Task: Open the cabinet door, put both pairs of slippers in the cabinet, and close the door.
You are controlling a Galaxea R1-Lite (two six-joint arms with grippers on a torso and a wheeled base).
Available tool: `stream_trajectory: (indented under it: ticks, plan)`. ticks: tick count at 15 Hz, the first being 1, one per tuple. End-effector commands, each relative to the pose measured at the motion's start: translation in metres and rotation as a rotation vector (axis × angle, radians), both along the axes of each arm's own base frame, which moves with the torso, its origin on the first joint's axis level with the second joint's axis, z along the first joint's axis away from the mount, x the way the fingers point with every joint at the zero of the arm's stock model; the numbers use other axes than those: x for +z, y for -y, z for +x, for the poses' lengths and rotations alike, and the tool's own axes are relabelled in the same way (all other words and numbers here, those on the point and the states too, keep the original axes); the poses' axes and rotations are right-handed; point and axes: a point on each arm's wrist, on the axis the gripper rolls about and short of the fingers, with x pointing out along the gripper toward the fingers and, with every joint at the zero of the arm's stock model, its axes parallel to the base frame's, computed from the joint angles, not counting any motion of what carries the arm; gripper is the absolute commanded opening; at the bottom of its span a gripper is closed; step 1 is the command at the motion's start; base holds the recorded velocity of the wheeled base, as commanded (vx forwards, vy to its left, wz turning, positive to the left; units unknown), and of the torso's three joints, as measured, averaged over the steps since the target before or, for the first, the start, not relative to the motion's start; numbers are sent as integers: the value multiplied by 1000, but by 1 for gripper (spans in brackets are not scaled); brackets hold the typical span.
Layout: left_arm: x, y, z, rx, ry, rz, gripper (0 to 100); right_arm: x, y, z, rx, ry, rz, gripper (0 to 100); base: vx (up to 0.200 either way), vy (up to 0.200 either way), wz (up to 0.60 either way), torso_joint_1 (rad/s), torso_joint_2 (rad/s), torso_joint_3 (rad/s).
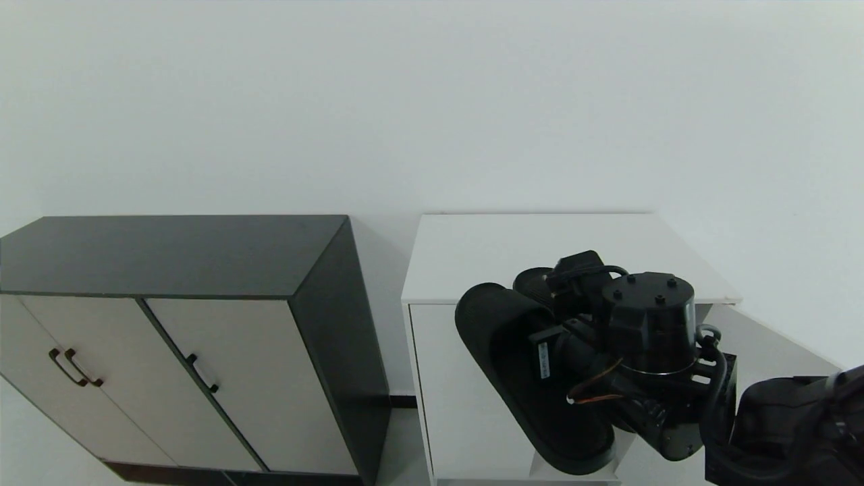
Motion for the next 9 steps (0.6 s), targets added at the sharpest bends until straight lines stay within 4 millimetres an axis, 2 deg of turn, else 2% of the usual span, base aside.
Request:
stream_trajectory:
  ticks: [1,9]
  plan:
    - [0,0,0,0,0,0,0,-3,-2,1,1,-3,-4,0,0,0,0,0,0,0]
    - [0,0,0,-2,0,1,0,-2,-1,-3,11,-2,-1,0,0,0,0,0,0,0]
